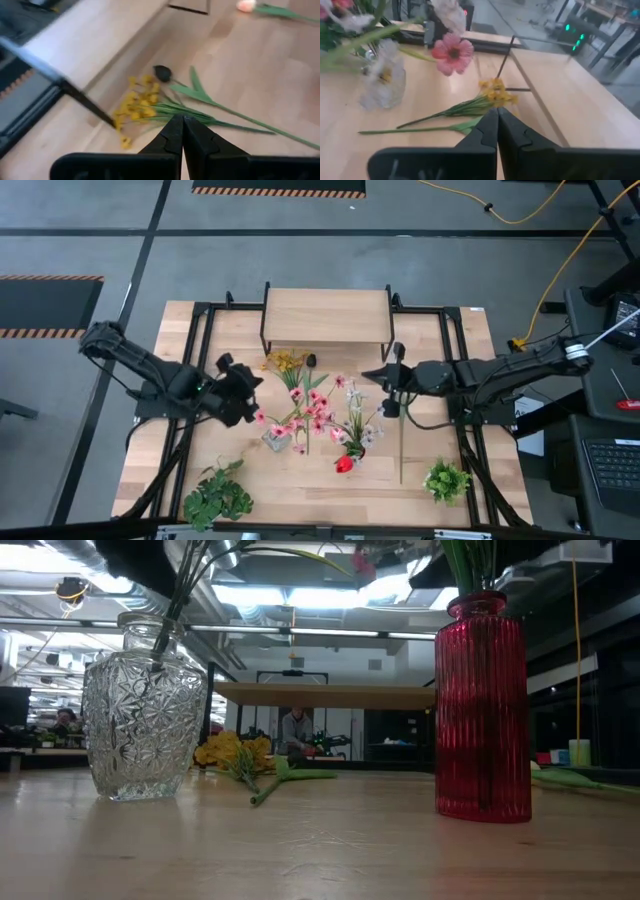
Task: Pick and place flowers into a vace then onto a shelf
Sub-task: Put the yellow flowers into the transparent vase
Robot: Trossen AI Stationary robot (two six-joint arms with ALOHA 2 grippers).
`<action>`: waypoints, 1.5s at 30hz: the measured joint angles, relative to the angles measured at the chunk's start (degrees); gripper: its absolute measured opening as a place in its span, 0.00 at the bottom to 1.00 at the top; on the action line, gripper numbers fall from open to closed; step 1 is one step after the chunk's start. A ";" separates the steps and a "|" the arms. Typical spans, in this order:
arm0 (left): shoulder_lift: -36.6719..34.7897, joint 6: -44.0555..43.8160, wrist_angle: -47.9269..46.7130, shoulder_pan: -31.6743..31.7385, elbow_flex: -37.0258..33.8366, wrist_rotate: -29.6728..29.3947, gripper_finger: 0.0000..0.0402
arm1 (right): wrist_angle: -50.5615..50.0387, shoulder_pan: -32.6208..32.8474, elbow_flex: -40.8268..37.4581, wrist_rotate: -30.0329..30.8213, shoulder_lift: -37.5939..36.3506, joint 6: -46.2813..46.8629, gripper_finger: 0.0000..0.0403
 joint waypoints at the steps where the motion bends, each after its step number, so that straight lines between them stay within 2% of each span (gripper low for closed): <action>1: -0.02 1.74 2.00 1.42 0.00 0.94 0.01 | 1.55 -0.59 -1.22 -0.80 -0.54 -0.81 0.01; 5: -0.51 6.56 5.95 9.44 0.00 5.81 0.00 | 7.69 -3.09 -5.83 -6.02 -2.38 -1.91 0.01; 11: -0.22 6.78 12.03 19.70 0.00 15.56 0.00 | 17.01 -4.93 -10.86 -11.84 -2.13 -2.56 0.01; 15: -0.19 5.39 17.34 23.19 0.00 20.95 0.01 | 20.64 -4.87 -13.26 -12.38 -1.85 -4.17 0.01; 20: 0.32 -1.30 16.62 26.85 0.02 26.05 0.01 | 23.29 -4.89 -15.92 -12.35 -1.80 -3.75 0.01; 23: 2.48 -4.11 16.66 28.22 0.04 28.70 0.01 | 26.71 -4.89 -17.66 -12.33 -1.69 -3.94 0.01; 28: 8.83 -3.01 16.59 29.10 0.04 33.53 0.02 | 28.92 -4.76 -19.20 -12.30 -1.61 -3.68 0.01; 35: 16.18 -3.34 16.90 30.53 0.04 36.58 0.16 | 28.71 -4.74 -20.37 -12.33 -1.58 -3.66 0.01; 39: 17.25 -5.46 16.88 31.24 0.04 38.81 0.27 | 28.45 -4.74 -20.39 -12.33 -1.23 -3.66 0.01; 45: 17.25 -10.36 16.57 31.35 0.04 37.14 0.42 | 28.06 -4.74 -20.39 -12.35 -0.69 -3.77 0.01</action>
